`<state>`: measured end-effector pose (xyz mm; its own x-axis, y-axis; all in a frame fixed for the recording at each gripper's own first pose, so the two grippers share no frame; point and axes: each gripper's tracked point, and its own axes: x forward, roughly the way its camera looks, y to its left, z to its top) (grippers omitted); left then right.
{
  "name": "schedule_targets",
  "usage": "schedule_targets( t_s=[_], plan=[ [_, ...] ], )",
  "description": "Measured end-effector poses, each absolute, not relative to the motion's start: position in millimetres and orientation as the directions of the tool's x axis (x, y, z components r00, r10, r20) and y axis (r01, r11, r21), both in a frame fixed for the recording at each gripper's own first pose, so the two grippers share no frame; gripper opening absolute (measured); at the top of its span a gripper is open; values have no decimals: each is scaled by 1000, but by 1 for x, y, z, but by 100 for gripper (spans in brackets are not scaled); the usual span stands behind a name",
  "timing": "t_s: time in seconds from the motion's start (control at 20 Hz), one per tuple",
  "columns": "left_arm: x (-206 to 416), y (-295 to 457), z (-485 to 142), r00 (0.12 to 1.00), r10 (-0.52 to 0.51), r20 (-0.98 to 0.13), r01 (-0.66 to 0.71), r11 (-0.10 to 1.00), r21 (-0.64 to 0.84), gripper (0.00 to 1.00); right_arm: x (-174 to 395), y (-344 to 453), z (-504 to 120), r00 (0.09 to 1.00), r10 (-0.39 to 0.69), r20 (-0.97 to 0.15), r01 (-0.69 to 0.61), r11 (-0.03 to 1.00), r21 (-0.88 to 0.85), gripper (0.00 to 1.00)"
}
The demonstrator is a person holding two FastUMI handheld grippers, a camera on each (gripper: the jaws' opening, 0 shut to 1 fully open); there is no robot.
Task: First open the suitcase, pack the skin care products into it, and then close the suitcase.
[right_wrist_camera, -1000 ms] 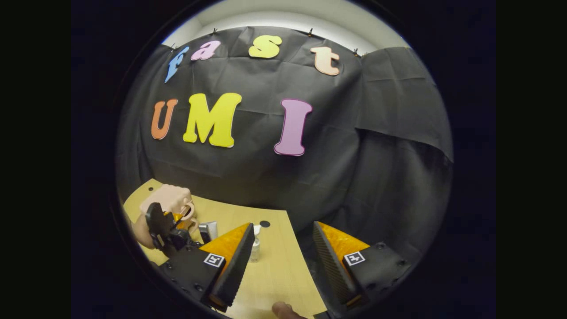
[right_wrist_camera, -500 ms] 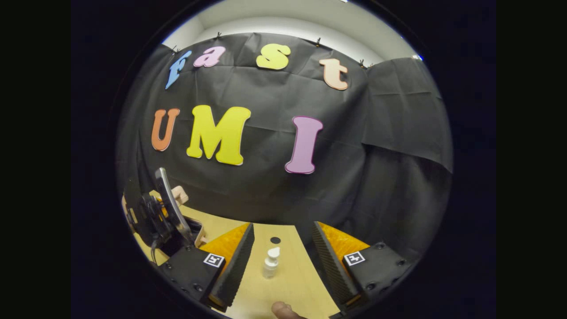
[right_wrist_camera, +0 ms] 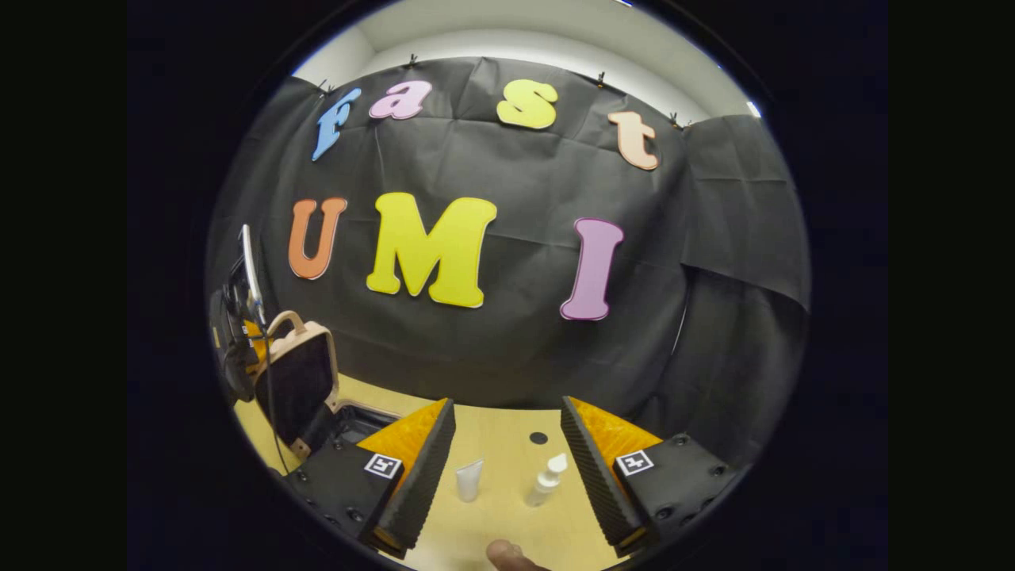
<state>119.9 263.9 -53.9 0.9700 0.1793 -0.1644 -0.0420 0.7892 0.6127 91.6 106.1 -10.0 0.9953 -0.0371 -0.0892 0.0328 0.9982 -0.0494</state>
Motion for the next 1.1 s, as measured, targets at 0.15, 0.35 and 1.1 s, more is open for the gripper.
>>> schedule_targets(
  t_s=[0.15,0.35,1.1],
  plan=[
    [120,317,-72,966,175,-189,-33,813,581,3,94,129,-6,995,-48,-89,43,998,-56,79],
    [129,376,-99,965,133,-225,-14,886,463,3,89,158,-8,995,-45,-90,38,996,-83,78],
    [145,470,-272,896,21,-443,-106,980,-167,4,79,205,-41,981,-34,-190,4,988,-154,78]
  ],
)
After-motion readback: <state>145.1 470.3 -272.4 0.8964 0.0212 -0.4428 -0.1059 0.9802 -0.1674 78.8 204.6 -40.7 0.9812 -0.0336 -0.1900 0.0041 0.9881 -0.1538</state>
